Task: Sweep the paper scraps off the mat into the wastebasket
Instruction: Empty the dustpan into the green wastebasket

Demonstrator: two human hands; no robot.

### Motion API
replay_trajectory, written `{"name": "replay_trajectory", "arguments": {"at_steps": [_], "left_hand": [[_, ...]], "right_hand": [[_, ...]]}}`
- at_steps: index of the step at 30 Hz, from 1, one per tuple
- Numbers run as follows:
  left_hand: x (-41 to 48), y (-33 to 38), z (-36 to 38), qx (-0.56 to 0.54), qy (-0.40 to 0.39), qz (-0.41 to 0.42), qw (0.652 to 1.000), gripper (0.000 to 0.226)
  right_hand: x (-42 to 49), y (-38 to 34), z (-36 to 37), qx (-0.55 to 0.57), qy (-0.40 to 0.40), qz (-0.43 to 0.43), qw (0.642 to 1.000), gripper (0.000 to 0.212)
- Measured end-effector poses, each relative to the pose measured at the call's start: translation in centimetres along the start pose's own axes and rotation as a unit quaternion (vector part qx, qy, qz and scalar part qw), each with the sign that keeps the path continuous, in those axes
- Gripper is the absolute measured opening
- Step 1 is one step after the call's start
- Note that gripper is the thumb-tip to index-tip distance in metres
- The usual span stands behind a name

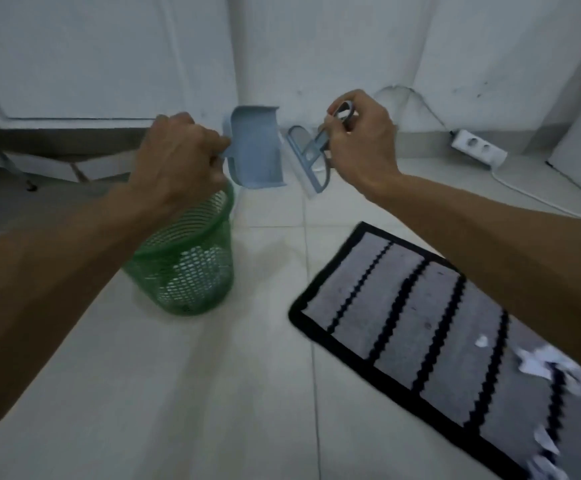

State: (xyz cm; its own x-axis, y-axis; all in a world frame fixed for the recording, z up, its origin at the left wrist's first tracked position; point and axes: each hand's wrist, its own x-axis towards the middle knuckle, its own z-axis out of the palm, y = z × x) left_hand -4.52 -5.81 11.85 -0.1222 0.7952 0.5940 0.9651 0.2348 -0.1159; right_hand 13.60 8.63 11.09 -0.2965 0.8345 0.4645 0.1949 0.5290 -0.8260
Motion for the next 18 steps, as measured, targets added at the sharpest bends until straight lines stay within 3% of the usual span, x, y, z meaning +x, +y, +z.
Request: {"name": "replay_trajectory", "arguments": {"at_steps": [3,7,12,18], "left_hand": [[1.2,5.7,3.0,-0.115,-0.026,0.036,0.992,0.03],[1.6,13.8,7.9,-0.218,-0.151,0.083,0.961,0.029],[0.5,22.7,12.7,-0.261,-0.278,0.148,0.912,0.028],[-0.9,27.7,16.9,-0.27,-0.38,0.14,0.873,0.039]], "right_hand": [[-1.3,5.0,-7.4,-0.066,0.004,0.049,0.997,0.022],[-4.7,10.5,-15.5,-0.165,0.031,0.114,0.979,0.016],[-10.0,16.1,-22.8,-0.268,0.018,0.154,0.951,0.006],[-14.4,22.1,-31.1,-0.351,0.077,0.229,0.904,0.011]]}}
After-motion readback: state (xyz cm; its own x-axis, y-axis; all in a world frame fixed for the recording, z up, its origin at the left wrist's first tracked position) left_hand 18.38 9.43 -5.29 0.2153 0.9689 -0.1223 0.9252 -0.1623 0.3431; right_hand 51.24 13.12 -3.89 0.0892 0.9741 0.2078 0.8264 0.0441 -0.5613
